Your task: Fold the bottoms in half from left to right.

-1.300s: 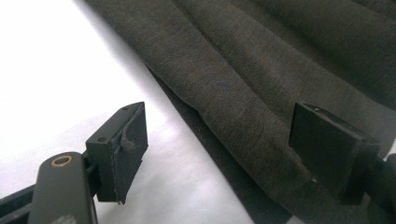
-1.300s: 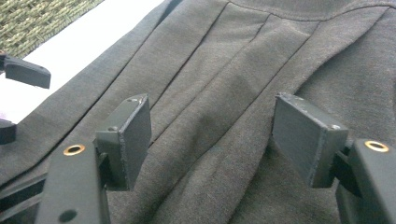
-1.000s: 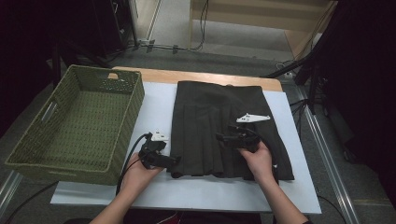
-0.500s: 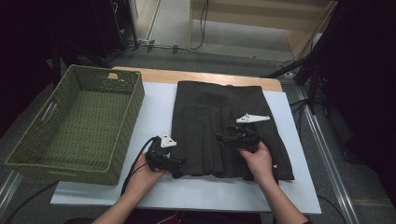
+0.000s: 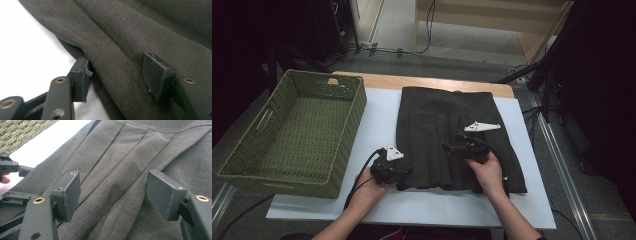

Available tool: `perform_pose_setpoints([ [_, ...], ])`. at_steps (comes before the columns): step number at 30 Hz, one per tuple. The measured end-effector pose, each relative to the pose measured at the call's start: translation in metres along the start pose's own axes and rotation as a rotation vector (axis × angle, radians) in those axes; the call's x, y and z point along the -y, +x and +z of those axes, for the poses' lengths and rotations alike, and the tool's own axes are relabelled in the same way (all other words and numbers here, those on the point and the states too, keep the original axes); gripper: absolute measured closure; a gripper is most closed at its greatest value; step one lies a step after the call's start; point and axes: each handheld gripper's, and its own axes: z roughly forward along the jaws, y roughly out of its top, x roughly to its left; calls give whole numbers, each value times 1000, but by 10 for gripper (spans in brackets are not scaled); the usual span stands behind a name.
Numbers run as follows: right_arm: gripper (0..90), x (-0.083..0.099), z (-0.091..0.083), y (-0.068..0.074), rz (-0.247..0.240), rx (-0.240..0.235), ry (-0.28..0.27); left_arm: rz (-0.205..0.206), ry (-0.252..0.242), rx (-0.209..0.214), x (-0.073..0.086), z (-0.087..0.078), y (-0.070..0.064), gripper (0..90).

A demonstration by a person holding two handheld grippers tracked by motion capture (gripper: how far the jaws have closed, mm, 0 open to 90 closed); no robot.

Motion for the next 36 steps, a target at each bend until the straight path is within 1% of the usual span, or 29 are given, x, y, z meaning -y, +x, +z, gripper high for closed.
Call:
perform_pose_setpoints([
  [6,266,-2,0,4,-1,-8,-5,-9,3,13,-1,0,-2,549],
  [9,257,-6,-1,5,10,-31,-8,-24,-1,24,-1,0,-2,608],
  [11,248,-10,0,7,13,-45,3,-24,-3,28,-1,0,-2,649],
  [12,248,-12,0,8,10,-42,1,-25,-3,31,-1,0,-2,660],
  [13,248,-14,1,9,-3,-42,0,-29,-5,36,-1,0,-2,676],
  [14,248,-17,1,11,-14,-30,6,-32,-5,40,-1,0,-1,698],
  [16,248,-22,1,13,-27,-35,4,-39,-8,48,0,0,-1,727],
  [17,247,-24,1,14,-25,-43,3,-44,-10,51,0,1,-1,737],
  [19,245,-29,5,15,-28,-55,12,-40,-19,56,1,1,-1,744],
  [21,246,-32,11,16,-35,-53,22,-34,-24,56,2,1,0,744],
  [24,248,-38,21,18,-41,-51,43,-40,-30,58,2,1,0,744],
  [26,254,-43,27,20,-43,-48,46,-47,-35,59,3,1,-1,743],
  [28,261,-48,32,21,-39,-60,52,-47,-35,59,3,1,-1,743],
  [30,269,-53,37,23,-56,-52,54,-48,-37,62,3,1,0,740],
  [32,270,-58,41,24,-61,-40,62,-45,-37,62,3,1,0,740],
  [36,278,-67,51,24,-49,-38,74,-39,-35,58,3,1,-1,738],
])
